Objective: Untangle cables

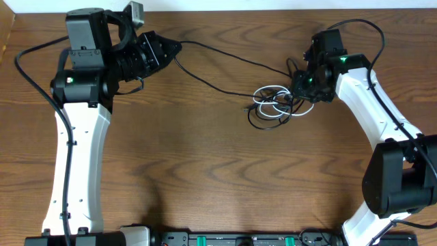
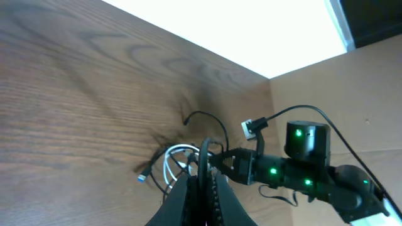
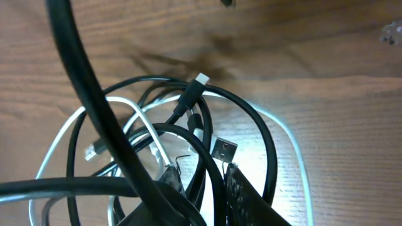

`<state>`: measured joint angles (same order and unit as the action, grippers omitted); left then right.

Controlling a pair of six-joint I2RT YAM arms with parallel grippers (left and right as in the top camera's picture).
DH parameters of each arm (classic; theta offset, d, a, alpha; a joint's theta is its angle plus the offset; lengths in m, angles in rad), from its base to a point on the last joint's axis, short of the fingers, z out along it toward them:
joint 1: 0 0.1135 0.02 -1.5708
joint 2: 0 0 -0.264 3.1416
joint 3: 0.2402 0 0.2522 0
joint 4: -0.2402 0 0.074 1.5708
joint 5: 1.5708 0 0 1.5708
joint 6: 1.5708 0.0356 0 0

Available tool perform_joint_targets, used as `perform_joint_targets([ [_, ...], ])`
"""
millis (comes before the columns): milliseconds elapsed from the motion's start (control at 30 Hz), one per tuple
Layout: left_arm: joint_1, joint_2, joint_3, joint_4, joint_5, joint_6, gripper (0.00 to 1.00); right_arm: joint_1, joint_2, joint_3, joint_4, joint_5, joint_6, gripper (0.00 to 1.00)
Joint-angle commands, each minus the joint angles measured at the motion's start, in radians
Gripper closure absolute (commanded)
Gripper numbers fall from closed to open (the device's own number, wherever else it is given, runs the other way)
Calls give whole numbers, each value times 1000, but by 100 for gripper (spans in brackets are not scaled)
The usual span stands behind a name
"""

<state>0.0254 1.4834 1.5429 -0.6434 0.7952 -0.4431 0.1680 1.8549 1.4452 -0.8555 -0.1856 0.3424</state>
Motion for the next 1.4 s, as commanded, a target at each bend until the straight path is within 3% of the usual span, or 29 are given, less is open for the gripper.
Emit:
perform_joint_targets([
  [0,24,-35,19,16,-100,39,93,-25,11,-2,-23,68,-52,80],
  [300,122,-114,174,16,-131,47,93,-72,11,-50,-15,109,-51,75],
  [567,180,-188,207,17,-131,46,93,-122,11,-109,18,108,-51,72],
  [733,182,-197,207,-5,-130,47,93,-121,11,-109,32,48,-121,58],
  [833,160,-181,207,-67,-130,82,93,-122,8,-105,45,-36,-169,50],
  [1033,64,-108,202,-214,-138,249,93,-124,-19,-48,18,-89,-169,46],
  [1233,-77,-3,190,-338,-318,276,92,-126,-60,-24,6,-94,-168,38],
  [1367,-154,69,170,-376,-360,275,85,-132,-58,-24,2,-86,-166,36],
])
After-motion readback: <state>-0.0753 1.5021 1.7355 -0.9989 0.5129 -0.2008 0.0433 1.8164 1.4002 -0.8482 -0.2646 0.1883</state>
